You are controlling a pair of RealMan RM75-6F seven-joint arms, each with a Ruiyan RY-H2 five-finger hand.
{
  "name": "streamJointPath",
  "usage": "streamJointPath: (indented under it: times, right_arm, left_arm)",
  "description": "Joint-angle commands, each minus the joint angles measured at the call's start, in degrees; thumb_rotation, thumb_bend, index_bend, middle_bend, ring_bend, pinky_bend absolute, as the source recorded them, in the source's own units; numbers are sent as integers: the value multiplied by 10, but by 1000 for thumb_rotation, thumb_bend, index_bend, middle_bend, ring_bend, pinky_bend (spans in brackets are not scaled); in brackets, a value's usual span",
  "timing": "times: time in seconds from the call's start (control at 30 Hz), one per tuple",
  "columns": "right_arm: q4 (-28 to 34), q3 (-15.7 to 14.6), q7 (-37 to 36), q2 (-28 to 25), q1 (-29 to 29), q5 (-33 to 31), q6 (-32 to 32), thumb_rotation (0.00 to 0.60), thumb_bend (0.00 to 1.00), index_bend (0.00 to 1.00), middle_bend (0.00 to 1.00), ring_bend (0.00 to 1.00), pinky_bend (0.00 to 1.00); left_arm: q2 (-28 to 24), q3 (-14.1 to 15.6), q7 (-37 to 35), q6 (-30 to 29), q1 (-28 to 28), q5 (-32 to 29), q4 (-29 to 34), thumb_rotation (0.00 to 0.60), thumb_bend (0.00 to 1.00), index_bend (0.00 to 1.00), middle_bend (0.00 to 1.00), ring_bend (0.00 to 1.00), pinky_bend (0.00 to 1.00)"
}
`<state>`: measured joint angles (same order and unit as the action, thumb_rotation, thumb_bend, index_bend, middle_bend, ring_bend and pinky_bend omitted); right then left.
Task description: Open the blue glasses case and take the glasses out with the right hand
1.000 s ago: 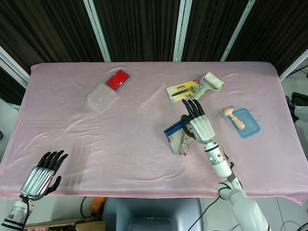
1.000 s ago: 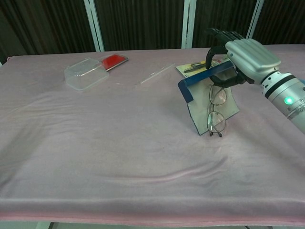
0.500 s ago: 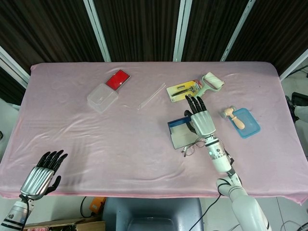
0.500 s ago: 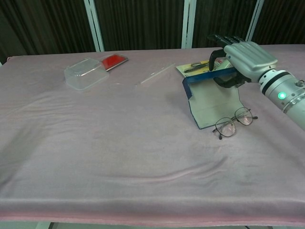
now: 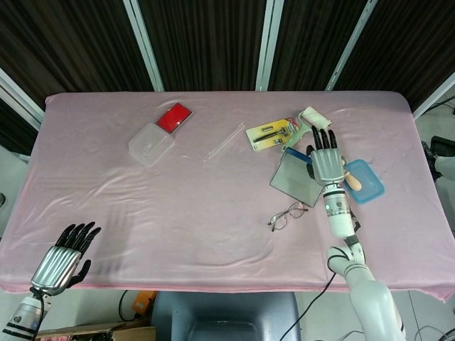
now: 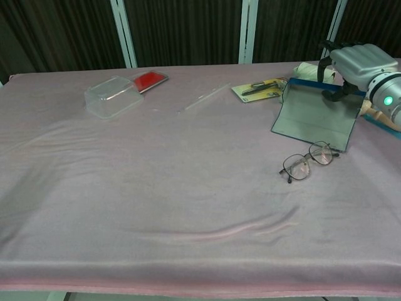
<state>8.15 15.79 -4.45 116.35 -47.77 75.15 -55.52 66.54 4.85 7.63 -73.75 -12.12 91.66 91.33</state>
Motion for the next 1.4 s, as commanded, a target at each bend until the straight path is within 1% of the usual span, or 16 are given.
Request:
streamJointPath:
  times: [0.03, 0.1, 0.17, 0.27, 0.3, 0.37, 0.47, 0.53, 0.67, 0.73, 0.8, 0.93, 1.03, 1.1, 1.23, 1.4]
  right_arm:
    - [-5, 11, 14, -4, -6, -11, 15, 600, 504, 562, 101, 22, 0]
    - [-5, 15, 20, -5, -8, -17, 24, 600, 505, 553, 96, 20, 0]
    - [-6, 18, 26, -6, -8, -22, 36, 600, 504, 505, 81, 11, 0]
    - [-3, 16, 23, -10, -7, -23, 52, 600, 501, 305, 28, 1, 0]
    - [-1, 14, 22, -12, -5, -21, 55, 600, 476, 199, 9, 0, 0]
    - [1, 13, 21, -13, -4, -21, 56, 600, 437, 117, 2, 0, 0]
    - [7, 10, 13, -18, -1, -17, 49, 600, 308, 6, 0, 0, 0]
    - [22, 2, -11, -29, 8, -9, 29, 600, 272, 0, 0, 0, 0]
    - [111, -47, -100, -86, 41, 51, -68, 600, 243, 1, 0, 0, 0]
    - [181, -76, -146, -126, 54, 87, -107, 600, 242, 37, 0, 0, 0]
    - [249, -104, -165, -168, 65, 121, -136, 600, 240, 128, 0, 0, 0]
    - [378, -149, -92, -248, 69, 180, -165, 600, 243, 343, 0, 0, 0]
    - [435, -162, -46, -285, 68, 201, -167, 600, 310, 494, 0, 0, 0]
    - [454, -167, -39, -301, 67, 204, -158, 600, 361, 570, 0, 0, 0]
    - [468, -181, -52, -316, 65, 208, -127, 600, 458, 607, 0, 0, 0]
    - [439, -197, -64, -300, 67, 217, -108, 600, 481, 621, 0, 0, 0]
  left_arm:
    - [1, -1, 2, 2, 0, -2, 1, 600, 495, 0, 0, 0, 36]
    - [1, -1, 4, 3, -1, -4, 1, 600, 496, 0, 0, 0, 36]
    - [2, -2, 5, 5, -2, -7, 0, 600, 496, 0, 0, 0, 36]
    - [2, -3, 5, 7, -2, -10, 1, 600, 496, 0, 0, 0, 36]
    - [2, -4, 5, 7, -3, -11, 1, 600, 495, 0, 0, 0, 37]
    - [2, -4, 5, 8, -3, -11, 1, 600, 495, 0, 0, 0, 37]
    - [1, -4, 4, 7, -3, -12, 1, 600, 496, 0, 0, 0, 37]
    - [1, -4, 4, 7, -3, -11, 1, 600, 496, 0, 0, 0, 37]
    - [3, 0, 10, 6, -2, -6, 3, 600, 496, 0, 0, 0, 37]
    - [3, 0, 11, 4, -1, -4, 4, 600, 496, 0, 0, 0, 37]
    - [3, 1, 11, 1, 0, -2, 4, 600, 497, 0, 0, 0, 38]
    - [2, 1, 10, -3, 1, 1, 4, 600, 496, 0, 0, 0, 38]
    - [1, 2, 6, -6, 2, 3, 4, 600, 496, 0, 0, 0, 38]
    - [0, 2, 3, -9, 3, 5, 4, 600, 495, 0, 0, 0, 38]
    - [-1, 3, 1, -12, 3, 9, 3, 600, 496, 0, 0, 0, 38]
    - [0, 3, 2, -9, 3, 8, 3, 600, 497, 0, 0, 0, 38]
